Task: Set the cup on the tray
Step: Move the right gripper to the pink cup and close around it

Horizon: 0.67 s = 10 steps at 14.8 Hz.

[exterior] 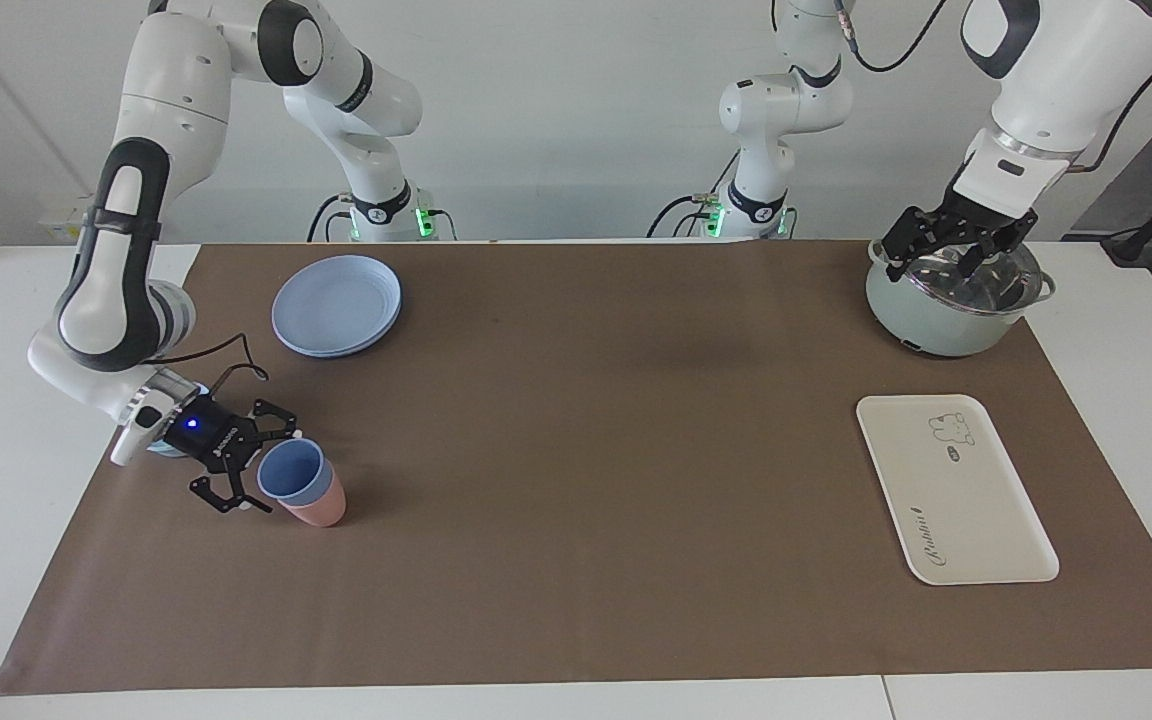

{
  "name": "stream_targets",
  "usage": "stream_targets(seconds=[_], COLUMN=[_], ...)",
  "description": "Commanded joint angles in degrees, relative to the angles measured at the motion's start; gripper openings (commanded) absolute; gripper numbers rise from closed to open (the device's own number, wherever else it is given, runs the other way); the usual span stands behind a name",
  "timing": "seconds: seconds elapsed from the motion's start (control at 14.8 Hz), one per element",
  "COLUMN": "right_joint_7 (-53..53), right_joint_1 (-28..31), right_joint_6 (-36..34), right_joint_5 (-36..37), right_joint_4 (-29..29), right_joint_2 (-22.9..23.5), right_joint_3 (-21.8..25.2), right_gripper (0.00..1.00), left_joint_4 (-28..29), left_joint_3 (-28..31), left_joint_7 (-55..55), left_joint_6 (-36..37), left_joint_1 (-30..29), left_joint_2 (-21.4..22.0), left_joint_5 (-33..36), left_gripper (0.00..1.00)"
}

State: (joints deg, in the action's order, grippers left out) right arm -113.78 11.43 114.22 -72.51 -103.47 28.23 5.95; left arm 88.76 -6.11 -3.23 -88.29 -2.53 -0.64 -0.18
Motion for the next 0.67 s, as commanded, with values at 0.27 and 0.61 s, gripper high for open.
stream_targets(seconds=[0.27,0.61], right_joint_7=[-3.21,-3.47], right_joint_1=[-1.33,-1.85], right_joint_6=[0.39,1.97], right_joint_5=[-4.31,-6.06], right_joint_4=[0.29,0.11], right_joint_2=[1.65,1.82], right_joint_3=[0.03,0.03], right_gripper=[1.0,1.0], left_joint_4=[1.68,1.68], left_joint_3=[0.13,0.13], left_joint_7=[0.33,0.33], left_joint_6=[-0.04,-0.04], left_joint_1=[-0.28,-0.19], left_joint_2=[1.6,1.6], left_joint_5=[-0.09,-0.09], left_gripper=[1.0,1.0])
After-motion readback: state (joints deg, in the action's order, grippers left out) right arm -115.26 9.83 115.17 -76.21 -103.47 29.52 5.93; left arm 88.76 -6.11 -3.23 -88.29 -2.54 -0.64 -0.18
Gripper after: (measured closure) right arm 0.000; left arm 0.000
